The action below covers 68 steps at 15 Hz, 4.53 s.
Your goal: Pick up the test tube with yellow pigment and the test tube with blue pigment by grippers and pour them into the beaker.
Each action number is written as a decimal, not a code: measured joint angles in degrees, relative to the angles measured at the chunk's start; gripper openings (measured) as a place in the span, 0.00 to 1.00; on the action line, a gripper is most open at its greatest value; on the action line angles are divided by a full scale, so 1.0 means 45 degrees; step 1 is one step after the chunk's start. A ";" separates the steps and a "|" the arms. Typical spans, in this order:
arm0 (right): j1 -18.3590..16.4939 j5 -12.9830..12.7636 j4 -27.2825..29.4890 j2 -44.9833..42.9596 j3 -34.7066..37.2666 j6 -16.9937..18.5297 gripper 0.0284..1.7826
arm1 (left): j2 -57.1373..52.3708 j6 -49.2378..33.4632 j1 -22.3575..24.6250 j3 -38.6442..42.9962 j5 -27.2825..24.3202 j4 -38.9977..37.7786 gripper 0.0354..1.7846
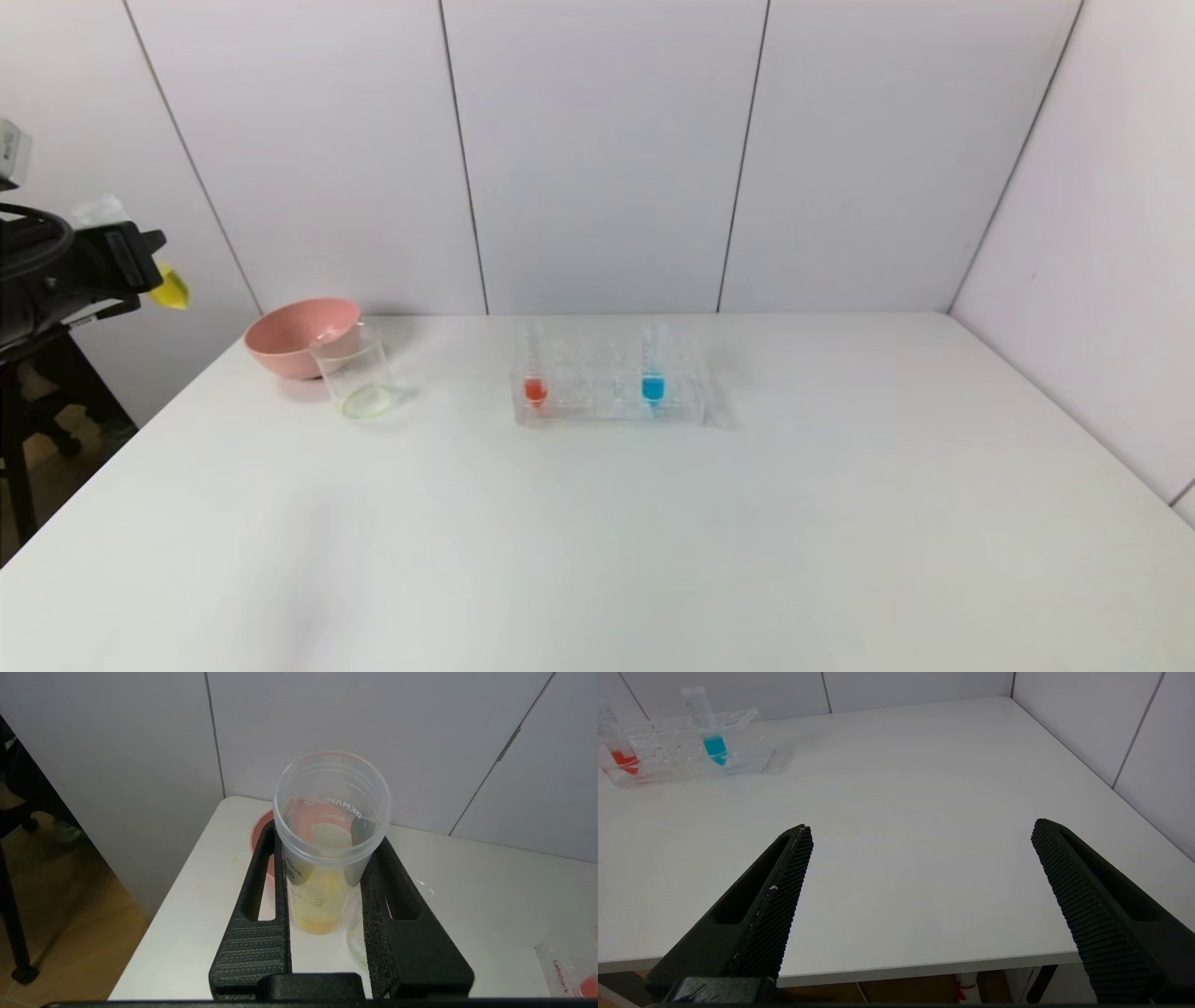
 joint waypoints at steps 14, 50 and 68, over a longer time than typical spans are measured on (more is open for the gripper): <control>0.0000 0.0005 0.0000 0.0000 0.0000 0.0000 0.96 | 0.1289 0.1357 0.1758 -0.1113 -0.2861 0.0073 0.24; 0.0000 0.0000 0.0008 0.0000 0.0000 0.0000 0.96 | 0.7393 1.8974 0.0374 -1.3762 -0.4215 1.5672 0.24; 0.0000 0.0005 0.0000 0.0000 0.0000 -0.0005 0.96 | 0.7715 1.9665 -0.1016 -1.3767 -0.0033 1.4482 0.24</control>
